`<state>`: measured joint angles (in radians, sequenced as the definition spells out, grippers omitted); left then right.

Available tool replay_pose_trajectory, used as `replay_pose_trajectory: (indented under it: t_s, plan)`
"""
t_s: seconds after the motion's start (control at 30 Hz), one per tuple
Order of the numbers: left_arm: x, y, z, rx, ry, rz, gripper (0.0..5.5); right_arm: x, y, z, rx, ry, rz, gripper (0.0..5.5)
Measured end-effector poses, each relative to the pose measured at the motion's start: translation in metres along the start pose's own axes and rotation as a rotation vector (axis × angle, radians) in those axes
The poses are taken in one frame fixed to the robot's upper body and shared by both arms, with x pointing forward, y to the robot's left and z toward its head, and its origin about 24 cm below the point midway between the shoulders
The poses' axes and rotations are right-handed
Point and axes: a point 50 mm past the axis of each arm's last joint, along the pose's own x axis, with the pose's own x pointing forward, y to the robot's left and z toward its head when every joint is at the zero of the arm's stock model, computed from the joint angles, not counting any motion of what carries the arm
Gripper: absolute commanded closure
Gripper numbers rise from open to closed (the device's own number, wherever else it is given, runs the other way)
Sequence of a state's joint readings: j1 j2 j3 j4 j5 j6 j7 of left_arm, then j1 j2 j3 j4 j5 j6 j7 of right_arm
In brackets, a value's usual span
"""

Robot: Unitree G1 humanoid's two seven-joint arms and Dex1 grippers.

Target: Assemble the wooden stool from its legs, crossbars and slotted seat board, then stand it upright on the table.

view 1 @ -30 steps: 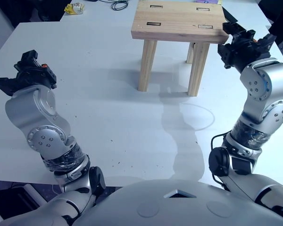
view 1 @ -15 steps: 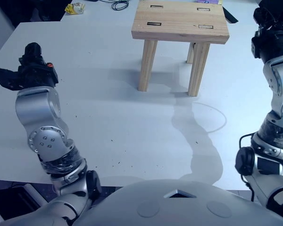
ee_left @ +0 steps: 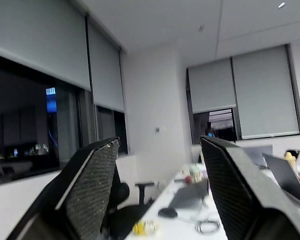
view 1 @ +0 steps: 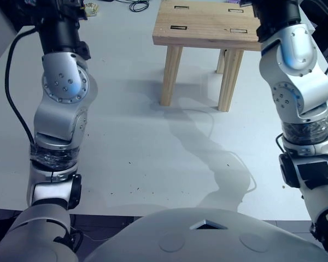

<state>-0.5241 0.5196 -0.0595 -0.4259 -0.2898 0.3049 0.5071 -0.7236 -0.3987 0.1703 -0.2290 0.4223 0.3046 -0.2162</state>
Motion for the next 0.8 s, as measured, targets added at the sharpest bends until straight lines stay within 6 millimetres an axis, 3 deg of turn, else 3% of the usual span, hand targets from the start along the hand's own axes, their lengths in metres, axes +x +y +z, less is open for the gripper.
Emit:
replay_pose_trajectory:
  t_s: [0.17,0.33,0.5,0.8]
  plan:
    - [-0.006,-0.024,0.000,-0.210,0.057,-0.023,2.51,0.003,0.011,0.013,0.049,-0.027,0.020,1.91]
    - [-0.018,-0.047,-0.006,-0.308,0.106,-0.133,2.51,-0.002,0.009,0.000,0.104,-0.001,-0.068,1.91]
    - [-0.021,-0.031,-0.029,-0.258,0.178,-0.153,2.51,-0.018,-0.013,-0.029,0.031,0.080,-0.250,1.91]
    - [-0.018,-0.015,-0.033,-0.142,0.147,-0.126,2.51,-0.025,-0.017,-0.038,0.017,0.095,-0.324,1.91]
